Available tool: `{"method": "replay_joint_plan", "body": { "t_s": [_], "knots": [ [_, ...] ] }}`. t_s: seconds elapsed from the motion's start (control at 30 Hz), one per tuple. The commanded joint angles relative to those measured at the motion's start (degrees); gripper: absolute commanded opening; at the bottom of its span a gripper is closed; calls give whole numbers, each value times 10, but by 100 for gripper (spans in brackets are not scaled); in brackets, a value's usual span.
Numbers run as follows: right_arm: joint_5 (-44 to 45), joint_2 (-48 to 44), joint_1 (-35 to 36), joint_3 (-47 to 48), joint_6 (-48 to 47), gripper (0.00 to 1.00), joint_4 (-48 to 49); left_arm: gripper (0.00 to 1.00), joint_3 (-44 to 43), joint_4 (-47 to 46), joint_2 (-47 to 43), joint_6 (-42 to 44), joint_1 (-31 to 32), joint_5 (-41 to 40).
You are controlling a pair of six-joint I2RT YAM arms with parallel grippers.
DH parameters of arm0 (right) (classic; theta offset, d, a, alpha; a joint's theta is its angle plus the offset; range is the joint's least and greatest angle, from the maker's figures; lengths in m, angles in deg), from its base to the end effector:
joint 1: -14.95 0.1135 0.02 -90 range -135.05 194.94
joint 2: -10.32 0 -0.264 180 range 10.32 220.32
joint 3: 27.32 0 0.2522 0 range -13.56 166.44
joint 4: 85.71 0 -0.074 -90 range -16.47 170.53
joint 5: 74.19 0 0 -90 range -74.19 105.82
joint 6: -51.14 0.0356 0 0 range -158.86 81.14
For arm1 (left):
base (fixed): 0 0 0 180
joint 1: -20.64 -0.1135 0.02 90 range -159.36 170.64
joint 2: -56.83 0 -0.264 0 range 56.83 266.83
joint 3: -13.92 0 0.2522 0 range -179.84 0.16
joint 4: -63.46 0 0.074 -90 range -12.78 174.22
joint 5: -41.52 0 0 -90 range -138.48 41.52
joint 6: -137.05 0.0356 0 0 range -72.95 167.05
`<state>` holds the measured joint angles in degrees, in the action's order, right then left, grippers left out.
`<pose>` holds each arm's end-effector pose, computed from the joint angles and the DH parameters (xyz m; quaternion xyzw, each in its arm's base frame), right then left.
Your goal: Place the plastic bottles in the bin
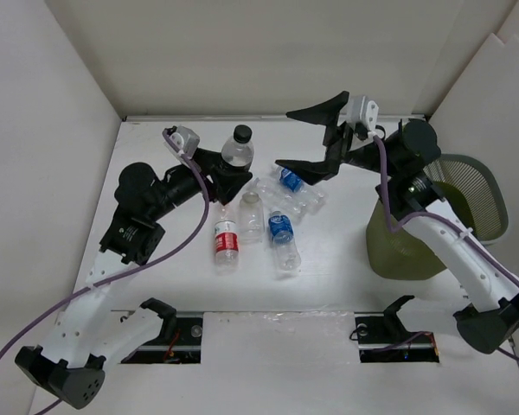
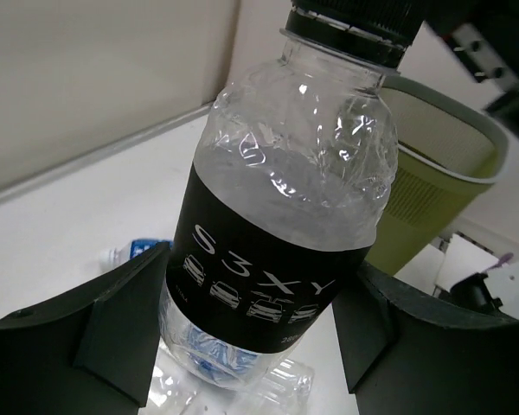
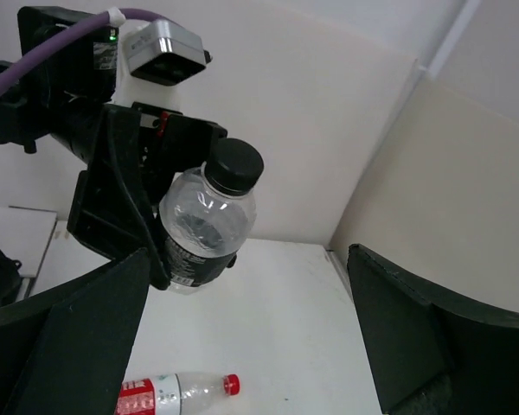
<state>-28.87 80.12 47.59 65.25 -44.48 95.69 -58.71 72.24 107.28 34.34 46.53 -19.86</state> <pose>0.1987 0.1570 0.4995 -0.4662 0.3703 0.3822 0.7067 0.1615 -0.0974 0.4367 0.2616 0.5743 -0.3959 0.6671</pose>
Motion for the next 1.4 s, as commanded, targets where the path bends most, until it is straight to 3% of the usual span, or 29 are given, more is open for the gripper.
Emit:
{"method": "replay_joint_plan", "body": {
  "t_s": [0.0,0.27,0.53,0.6,0.67,0.77,0.93,0.97,1.0,1.07,1.1,1.23,1.37],
  "knots": [
    [-34,1,2,13,47,99,82,0,2,-96,-4,16,1,110],
    [-53,40,59,7,58,99,102,0,8,-135,3,1,1,173],
    [-42,74,106,2,58,99,116,0,8,-141,-2,6,1,173],
    [-37,81,119,7,58,94,116,0,8,-141,-2,6,1,180],
    [-37,89,119,7,68,79,132,0,8,-152,-2,-1,1,186],
    [-43,101,124,1,97,66,170,0,13,-144,-2,-1,1,192],
    [-43,106,130,6,107,5,190,1,2,-123,4,4,1,197],
    [-43,106,130,6,107,0,190,9,2,-123,4,4,1,192],
    [-43,106,130,6,107,0,190,46,2,-123,4,-3,1,186],
    [-36,99,124,0,107,0,190,88,2,-123,4,-9,1,159],
    [-30,94,114,-8,102,0,190,100,8,-123,-4,-9,1,148],
    [-24,34,46,-33,102,0,171,100,18,-100,-17,-14,1,76],
    [-18,-46,-82,-51,76,0,85,100,-7,2,5,-28,1,-85]
  ]
}}
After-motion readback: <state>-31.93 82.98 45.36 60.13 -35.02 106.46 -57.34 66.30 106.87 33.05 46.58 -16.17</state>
